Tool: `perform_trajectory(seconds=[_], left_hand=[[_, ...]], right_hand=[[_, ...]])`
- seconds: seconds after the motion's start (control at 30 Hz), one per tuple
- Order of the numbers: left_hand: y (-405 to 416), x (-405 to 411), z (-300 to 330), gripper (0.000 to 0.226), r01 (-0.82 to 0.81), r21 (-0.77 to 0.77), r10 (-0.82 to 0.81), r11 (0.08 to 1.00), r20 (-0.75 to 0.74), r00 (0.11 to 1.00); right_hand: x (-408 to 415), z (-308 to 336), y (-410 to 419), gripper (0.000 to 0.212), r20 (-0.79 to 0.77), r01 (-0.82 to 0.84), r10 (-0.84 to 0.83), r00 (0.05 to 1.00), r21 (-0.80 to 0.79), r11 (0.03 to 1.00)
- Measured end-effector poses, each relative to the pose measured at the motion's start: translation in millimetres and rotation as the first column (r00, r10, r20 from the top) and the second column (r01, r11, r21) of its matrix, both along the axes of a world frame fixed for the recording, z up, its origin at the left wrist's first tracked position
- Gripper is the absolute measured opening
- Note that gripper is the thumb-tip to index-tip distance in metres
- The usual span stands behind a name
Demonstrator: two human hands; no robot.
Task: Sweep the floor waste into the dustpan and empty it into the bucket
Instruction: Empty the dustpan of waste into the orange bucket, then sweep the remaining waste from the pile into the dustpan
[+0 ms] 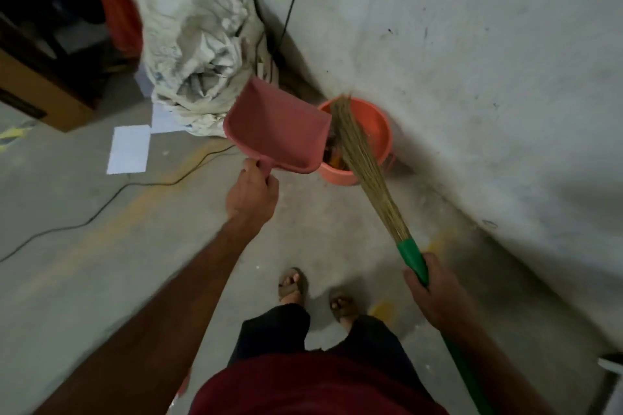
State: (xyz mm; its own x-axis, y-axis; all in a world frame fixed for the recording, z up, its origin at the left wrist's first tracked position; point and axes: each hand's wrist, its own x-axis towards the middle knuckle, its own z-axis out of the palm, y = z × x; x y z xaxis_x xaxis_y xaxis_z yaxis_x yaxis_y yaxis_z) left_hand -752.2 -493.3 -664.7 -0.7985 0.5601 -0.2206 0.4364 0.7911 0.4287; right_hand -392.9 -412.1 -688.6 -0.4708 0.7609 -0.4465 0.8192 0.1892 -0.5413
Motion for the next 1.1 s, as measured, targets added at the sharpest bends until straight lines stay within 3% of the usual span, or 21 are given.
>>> perform_trajectory(seconds=[0.23,0.5,0.7,0.87,1.1], left_hand=[[-75.7,41.3,26.6,0.033,-0.250,0.087,0.259,0.964,-0.119,0.958],[-190.4,114.5,29.7,0.030,-0.609,0.014,0.608,0.793,-0.096,0.788],[-289.1,163.6,35.6,0.029,-0.820,0.026,0.820,0.572,-0.043,0.570],[-375.8,225.7,36.3,0.030,-0.928,0.029,0.928,0.372,-0.025,0.371],[-486.6,315.9,27.0,0.024,-0.995,-0.034,0.995,0.093,0.030,0.092]], right_hand=[[-17.3,8.1,31.0,0.030,0.053,-0.294,0.290,0.956,0.087,0.952],[-55.1,15.4,36.7,0.031,0.002,-0.582,0.585,0.811,0.103,0.807],[-101.0,29.4,-25.2,0.029,0.068,-0.751,0.752,0.655,0.162,0.640],[-144.2,24.3,-97.7,0.037,0.177,-0.870,0.863,0.473,0.250,0.426],[-174.6,12.4,-238.5,0.041,0.310,-0.981,0.936,0.165,0.153,0.122]])
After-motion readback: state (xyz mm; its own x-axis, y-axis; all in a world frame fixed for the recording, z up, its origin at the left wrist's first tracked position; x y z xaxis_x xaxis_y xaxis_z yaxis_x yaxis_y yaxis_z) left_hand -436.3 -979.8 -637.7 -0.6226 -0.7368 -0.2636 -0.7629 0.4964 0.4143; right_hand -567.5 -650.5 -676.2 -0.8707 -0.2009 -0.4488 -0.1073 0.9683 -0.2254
